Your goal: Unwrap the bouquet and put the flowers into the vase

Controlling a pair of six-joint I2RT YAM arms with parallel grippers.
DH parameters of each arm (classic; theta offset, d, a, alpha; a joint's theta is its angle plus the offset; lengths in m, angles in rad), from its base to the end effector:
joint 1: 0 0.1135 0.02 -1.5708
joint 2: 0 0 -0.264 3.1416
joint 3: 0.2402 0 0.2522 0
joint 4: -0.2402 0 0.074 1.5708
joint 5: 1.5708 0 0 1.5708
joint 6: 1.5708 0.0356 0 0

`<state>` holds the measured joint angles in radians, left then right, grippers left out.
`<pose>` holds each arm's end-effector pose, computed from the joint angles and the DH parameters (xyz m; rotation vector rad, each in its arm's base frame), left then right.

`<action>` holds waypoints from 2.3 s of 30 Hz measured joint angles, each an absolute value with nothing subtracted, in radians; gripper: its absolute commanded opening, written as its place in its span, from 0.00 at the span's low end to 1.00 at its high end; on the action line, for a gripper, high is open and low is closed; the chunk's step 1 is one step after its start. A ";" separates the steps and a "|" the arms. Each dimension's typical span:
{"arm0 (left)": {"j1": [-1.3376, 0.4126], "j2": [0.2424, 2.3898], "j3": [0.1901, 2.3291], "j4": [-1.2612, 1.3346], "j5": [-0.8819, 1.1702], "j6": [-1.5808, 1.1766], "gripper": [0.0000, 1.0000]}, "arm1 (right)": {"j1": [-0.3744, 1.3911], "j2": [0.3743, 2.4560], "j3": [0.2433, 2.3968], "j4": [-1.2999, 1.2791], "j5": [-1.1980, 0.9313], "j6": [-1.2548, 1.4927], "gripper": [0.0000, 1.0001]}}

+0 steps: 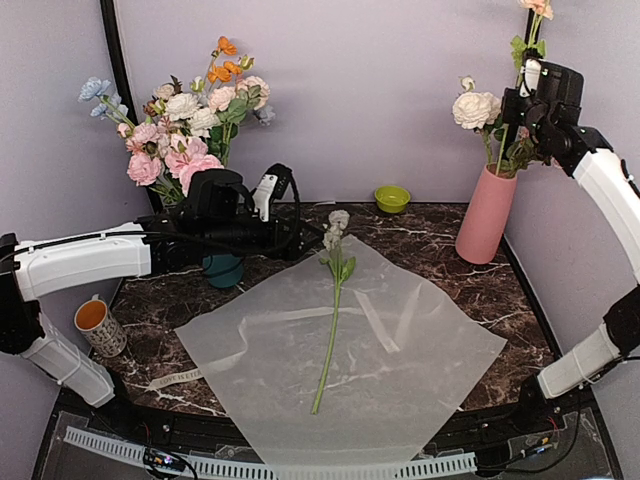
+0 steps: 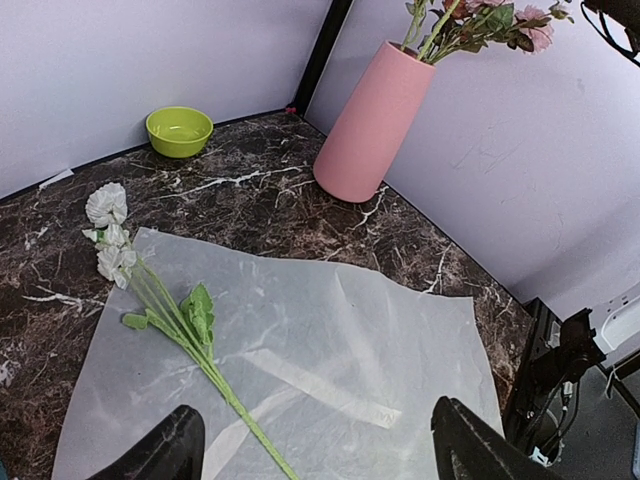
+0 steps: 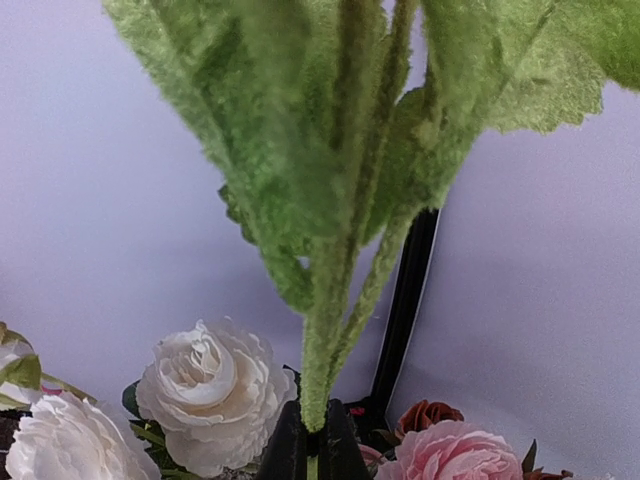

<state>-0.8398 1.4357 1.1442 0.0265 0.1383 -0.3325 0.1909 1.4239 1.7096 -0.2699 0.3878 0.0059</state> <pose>0.2245 -0.2577 0.3335 0.5857 1.8502 -0.9317 0.3034 0.0449 0.5029 0.1624 1.5495 -0.1461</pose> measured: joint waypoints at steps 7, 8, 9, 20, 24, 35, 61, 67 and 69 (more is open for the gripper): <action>-0.840 1.452 1.149 0.023 0.143 -0.323 0.81 | 0.191 1.411 1.645 -0.259 0.386 0.022 0.00; -0.840 1.456 1.155 0.019 0.143 -0.321 0.81 | 0.191 1.411 1.637 -0.259 0.387 0.026 0.00; -0.840 1.461 1.161 0.018 0.145 -0.319 0.81 | 0.191 1.411 1.629 -0.261 0.389 0.031 0.03; -0.840 1.480 1.181 -0.011 0.150 -0.308 0.81 | 0.191 1.412 1.563 -0.347 0.393 0.114 0.64; -0.840 1.497 1.195 -0.028 0.152 -0.307 0.81 | 0.191 1.412 1.563 -0.381 0.384 0.133 0.75; -0.840 1.525 1.216 -0.084 0.159 -0.308 0.80 | 0.191 1.412 1.594 -0.458 0.324 0.155 0.81; -0.899 2.057 1.708 -0.605 -0.010 -0.486 0.71 | 0.191 1.079 1.574 -0.614 0.146 0.276 0.86; -0.897 2.152 1.774 -0.646 -0.033 -0.528 0.64 | 0.191 1.038 1.496 -0.651 0.122 0.336 0.87; -0.897 2.180 1.802 -0.646 -0.039 -0.533 0.61 | 0.191 1.029 1.480 -0.660 0.117 0.352 0.86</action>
